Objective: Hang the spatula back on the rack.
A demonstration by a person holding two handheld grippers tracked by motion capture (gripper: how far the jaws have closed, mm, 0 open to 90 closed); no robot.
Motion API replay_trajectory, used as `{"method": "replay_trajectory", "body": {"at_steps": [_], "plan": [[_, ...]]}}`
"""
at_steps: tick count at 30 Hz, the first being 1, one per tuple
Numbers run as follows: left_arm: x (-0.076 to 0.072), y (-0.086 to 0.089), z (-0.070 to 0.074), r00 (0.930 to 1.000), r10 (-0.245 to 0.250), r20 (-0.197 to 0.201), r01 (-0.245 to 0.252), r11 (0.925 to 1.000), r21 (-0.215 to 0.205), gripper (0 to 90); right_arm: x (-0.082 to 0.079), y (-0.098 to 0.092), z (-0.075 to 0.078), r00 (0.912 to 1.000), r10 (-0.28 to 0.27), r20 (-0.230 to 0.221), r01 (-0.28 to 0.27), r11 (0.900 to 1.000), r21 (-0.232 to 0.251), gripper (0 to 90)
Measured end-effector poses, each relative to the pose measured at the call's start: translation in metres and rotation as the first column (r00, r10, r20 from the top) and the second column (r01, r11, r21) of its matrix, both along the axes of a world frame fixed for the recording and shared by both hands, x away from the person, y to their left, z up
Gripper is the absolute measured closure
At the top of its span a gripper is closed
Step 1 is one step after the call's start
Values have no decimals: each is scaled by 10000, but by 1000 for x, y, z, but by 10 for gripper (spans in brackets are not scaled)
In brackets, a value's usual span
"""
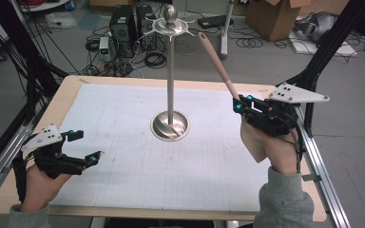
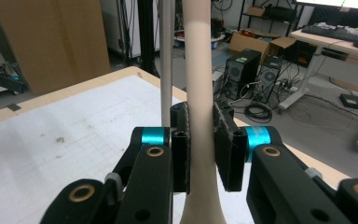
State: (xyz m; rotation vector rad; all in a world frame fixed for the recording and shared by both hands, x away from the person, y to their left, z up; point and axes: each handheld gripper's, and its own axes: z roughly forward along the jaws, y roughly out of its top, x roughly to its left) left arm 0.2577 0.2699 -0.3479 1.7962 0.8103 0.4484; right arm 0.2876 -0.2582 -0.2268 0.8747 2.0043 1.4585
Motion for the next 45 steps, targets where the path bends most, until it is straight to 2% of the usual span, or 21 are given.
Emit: {"method": "replay_trajectory", "body": {"at_steps": [5,9,29,45], "plan": [[0,-1,1,10000,-22,47,22,10000,33,17,3,0,2,9999,115,69,-117,9997,232,782],[0,0,1,10000,6,60,-6,10000,28,17,6,2,2,10000,67,71,-68,9999,107,782],[-1,3,2,10000,2,55,-2,10000,-52,17,14,6,0,9996,253,-139,-252,9997,75,782],[-1,3,2,10000,2,73,-1,10000,-53,17,19,6,-1,9989,377,-283,-371,9991,203,781]]}}
